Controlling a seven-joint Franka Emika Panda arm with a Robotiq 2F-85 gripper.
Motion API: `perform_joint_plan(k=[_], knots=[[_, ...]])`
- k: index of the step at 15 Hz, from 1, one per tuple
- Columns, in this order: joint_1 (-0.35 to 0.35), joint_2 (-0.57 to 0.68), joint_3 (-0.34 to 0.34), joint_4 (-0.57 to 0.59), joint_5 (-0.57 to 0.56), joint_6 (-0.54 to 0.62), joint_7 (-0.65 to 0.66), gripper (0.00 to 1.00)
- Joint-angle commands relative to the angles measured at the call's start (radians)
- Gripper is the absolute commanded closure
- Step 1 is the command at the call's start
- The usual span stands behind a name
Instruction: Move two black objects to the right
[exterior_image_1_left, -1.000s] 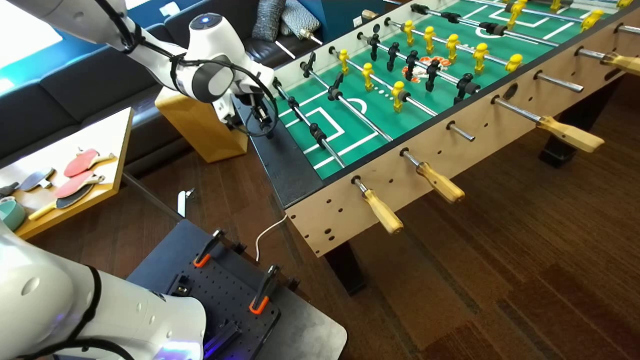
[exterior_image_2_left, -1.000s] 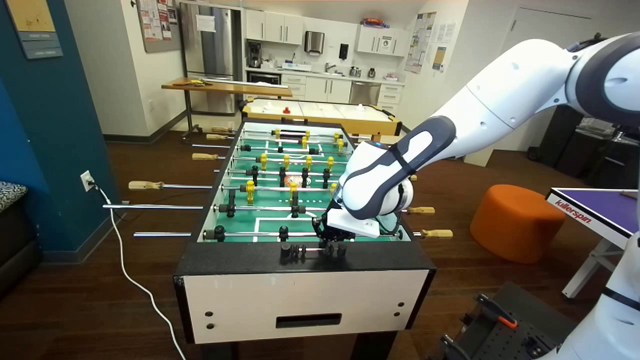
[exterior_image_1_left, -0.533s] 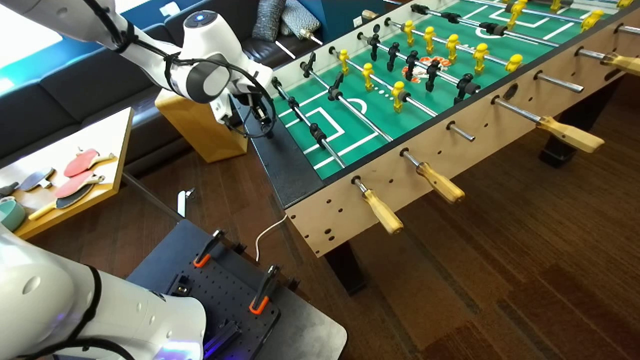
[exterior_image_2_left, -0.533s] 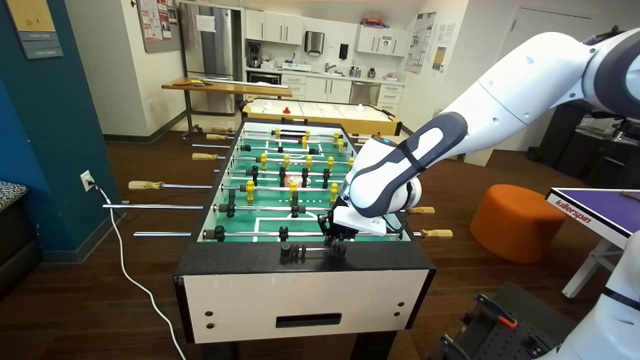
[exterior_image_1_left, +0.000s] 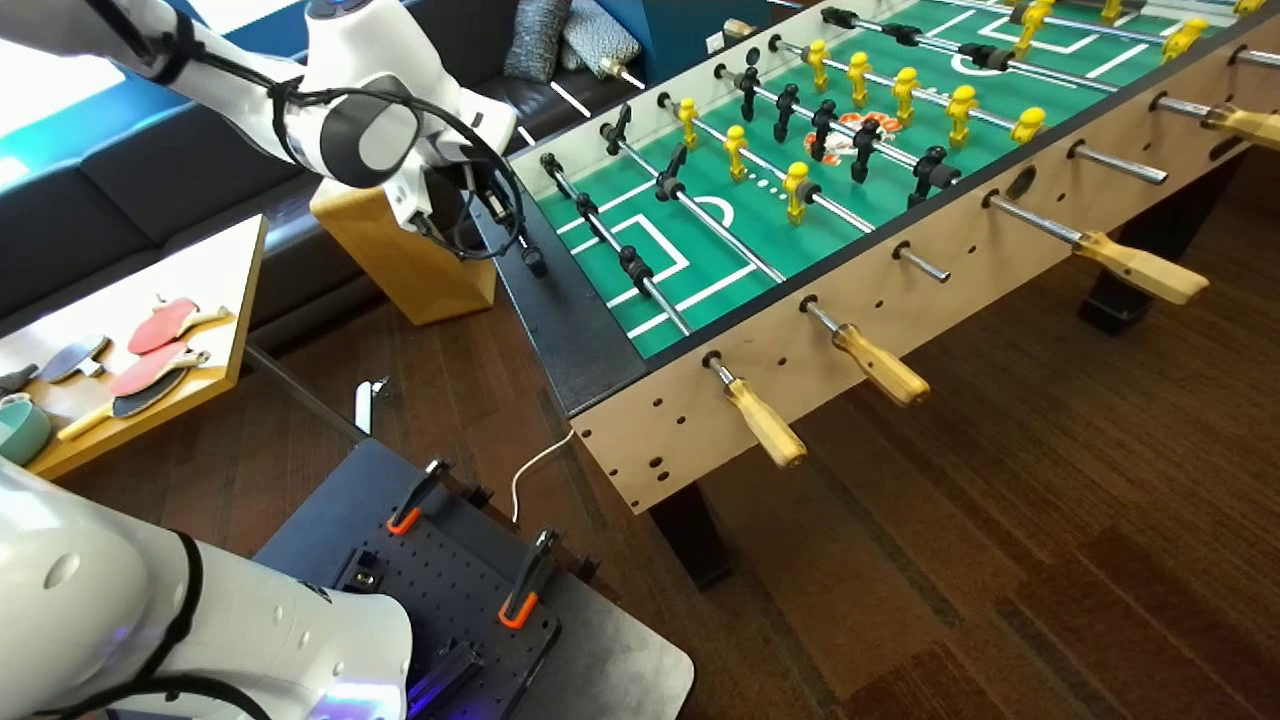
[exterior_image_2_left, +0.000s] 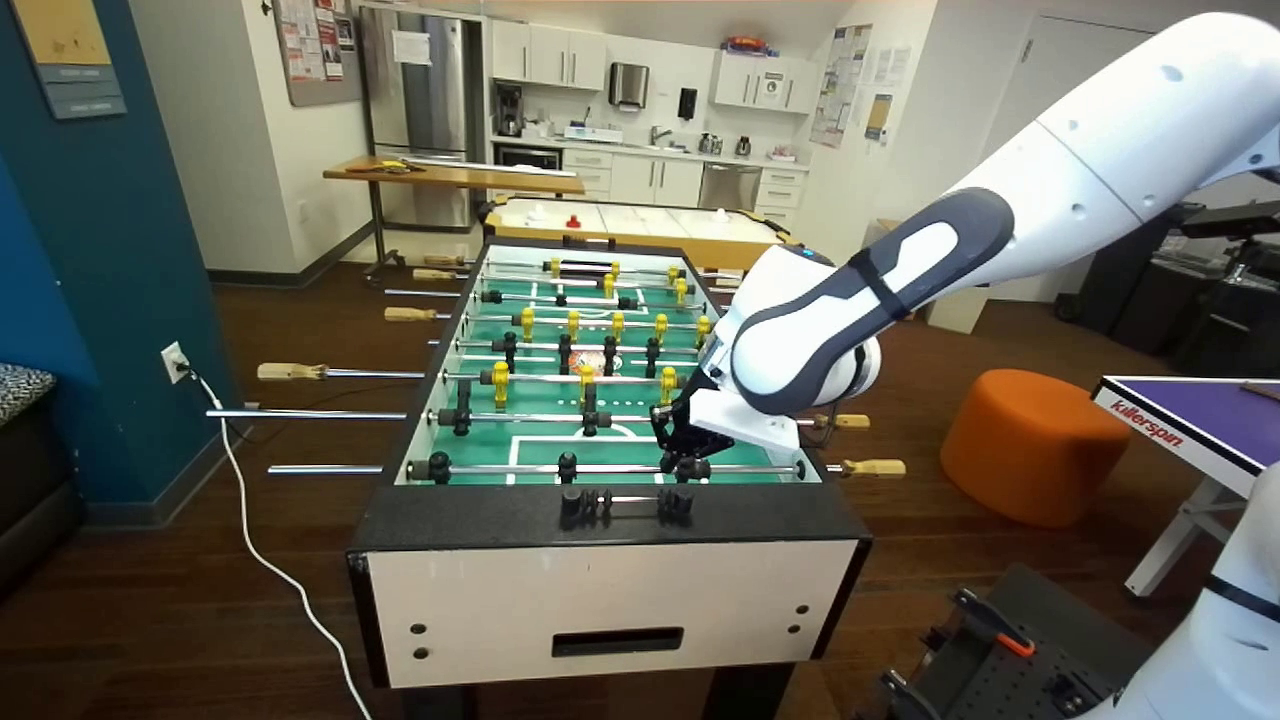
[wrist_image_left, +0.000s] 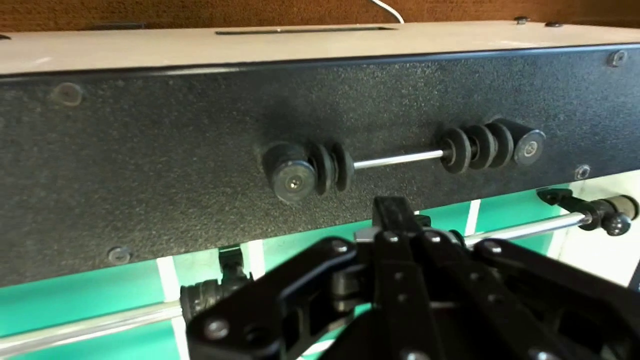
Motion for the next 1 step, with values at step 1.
perform_joint_plan(k=[1], knots=[[-0.012, -0.117, 0.001, -0.062, -0.056, -0.086, 0.018, 1.00]])
